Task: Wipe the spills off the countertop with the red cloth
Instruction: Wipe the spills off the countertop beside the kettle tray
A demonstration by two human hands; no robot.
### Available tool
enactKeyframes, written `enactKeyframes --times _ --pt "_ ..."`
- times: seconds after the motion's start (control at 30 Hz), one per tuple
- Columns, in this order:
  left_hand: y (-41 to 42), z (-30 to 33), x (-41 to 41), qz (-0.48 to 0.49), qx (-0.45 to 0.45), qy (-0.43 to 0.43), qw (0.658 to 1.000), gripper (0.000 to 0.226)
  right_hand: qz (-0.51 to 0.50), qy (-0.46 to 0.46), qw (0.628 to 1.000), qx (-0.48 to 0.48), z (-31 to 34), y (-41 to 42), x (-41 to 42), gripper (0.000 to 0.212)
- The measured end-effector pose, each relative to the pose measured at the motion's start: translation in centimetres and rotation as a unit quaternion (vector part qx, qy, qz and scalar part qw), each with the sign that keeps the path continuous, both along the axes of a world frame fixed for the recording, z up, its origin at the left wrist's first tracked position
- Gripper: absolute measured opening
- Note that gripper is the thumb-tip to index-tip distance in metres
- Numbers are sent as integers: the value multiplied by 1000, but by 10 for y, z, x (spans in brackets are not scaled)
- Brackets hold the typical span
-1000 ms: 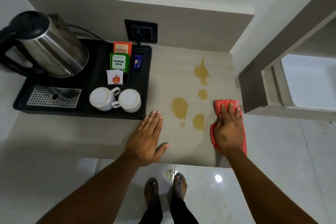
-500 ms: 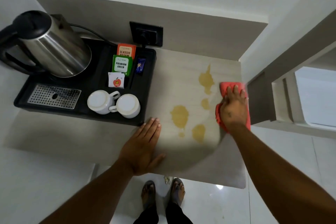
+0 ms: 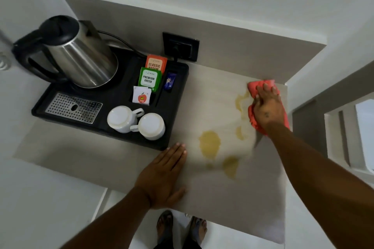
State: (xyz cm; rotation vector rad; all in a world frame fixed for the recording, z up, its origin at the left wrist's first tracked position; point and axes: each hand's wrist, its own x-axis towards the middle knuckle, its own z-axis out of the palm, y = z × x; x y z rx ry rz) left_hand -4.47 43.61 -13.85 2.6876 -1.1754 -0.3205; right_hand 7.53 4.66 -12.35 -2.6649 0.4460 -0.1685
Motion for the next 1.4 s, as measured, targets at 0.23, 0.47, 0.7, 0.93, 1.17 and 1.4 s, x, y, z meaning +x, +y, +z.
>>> enactKeyframes --times 0.23,0.47,0.7,0.93,1.17,1.4 --pt "0 4 -1 0 -5 17 1000 94 191 5 981 -12 -1 -3 -12 44" --pt "1 4 0 2 -13 23 1000 96 177 -6 984 -27 5 4 40 46" --pt "0 8 0 -7 3 23 1000 97 293 -16 955 -32 2 20 21 41" --pt "0 4 0 2 -16 23 1000 95 301 -28 953 -29 4 54 87 39" --pt "1 7 0 0 -7 30 1000 94 391 -5 920 -28 1 76 76 39" --pt "1 2 0 7 -43 33 999 94 327 -22 943 -60 -1 78 109 45"
